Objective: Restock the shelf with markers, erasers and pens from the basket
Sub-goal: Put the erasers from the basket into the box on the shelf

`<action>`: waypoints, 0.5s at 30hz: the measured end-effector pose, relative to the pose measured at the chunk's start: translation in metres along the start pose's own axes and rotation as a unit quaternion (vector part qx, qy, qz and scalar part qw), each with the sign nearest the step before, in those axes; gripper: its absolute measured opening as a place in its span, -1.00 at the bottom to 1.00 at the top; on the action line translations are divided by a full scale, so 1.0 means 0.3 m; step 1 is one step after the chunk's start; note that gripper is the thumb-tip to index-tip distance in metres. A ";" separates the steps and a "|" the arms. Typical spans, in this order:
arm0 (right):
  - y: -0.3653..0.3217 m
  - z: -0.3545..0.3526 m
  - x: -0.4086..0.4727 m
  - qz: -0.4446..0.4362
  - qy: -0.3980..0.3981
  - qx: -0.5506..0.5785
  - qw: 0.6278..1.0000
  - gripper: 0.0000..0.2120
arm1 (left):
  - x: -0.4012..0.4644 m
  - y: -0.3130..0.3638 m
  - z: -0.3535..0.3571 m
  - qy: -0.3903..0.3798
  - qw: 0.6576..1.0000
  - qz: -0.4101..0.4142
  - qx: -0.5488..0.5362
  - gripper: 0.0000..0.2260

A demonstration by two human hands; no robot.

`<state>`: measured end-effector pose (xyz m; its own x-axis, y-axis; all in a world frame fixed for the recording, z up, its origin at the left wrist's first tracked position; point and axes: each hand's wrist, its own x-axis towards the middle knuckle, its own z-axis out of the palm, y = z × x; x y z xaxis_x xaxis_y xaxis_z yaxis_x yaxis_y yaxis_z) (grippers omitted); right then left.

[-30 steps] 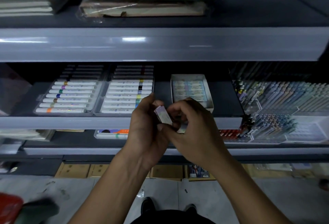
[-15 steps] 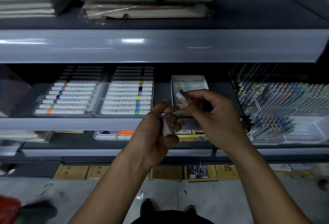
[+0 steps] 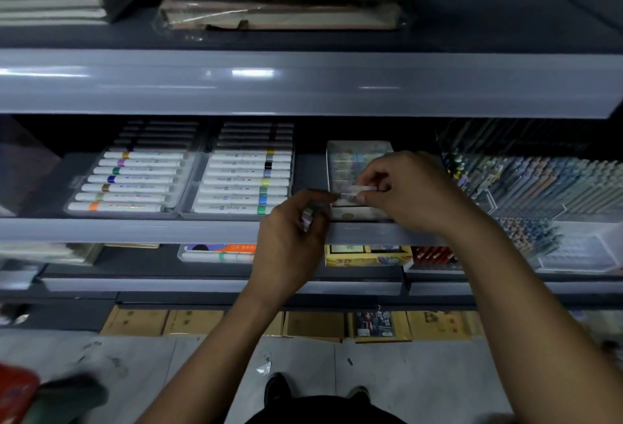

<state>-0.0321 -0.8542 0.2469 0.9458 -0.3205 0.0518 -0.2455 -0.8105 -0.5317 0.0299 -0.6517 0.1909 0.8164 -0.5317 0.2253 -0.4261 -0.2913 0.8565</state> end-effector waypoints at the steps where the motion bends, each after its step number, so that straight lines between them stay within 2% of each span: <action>1: -0.003 0.002 0.012 0.001 -0.012 -0.005 1.000 -0.84 | 0.000 -0.004 0.001 0.000 1.000 -0.003 -0.004 -0.73; 8: -0.017 0.016 0.080 0.014 -0.068 -0.023 0.997 -0.89 | 0.007 -0.003 -0.001 -0.004 1.000 -0.007 -0.025 -0.77; 15: -0.008 0.050 0.098 0.013 -0.066 -0.036 0.997 -0.76 | 0.008 0.002 -0.006 -0.002 1.000 -0.006 -0.020 -0.74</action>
<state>-0.0006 -0.8544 0.2371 0.9576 -0.2782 -0.0750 -0.2800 -0.8372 -0.4698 0.0323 -0.6517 0.1929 0.8203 -0.5311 0.2125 -0.3992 -0.2655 0.8776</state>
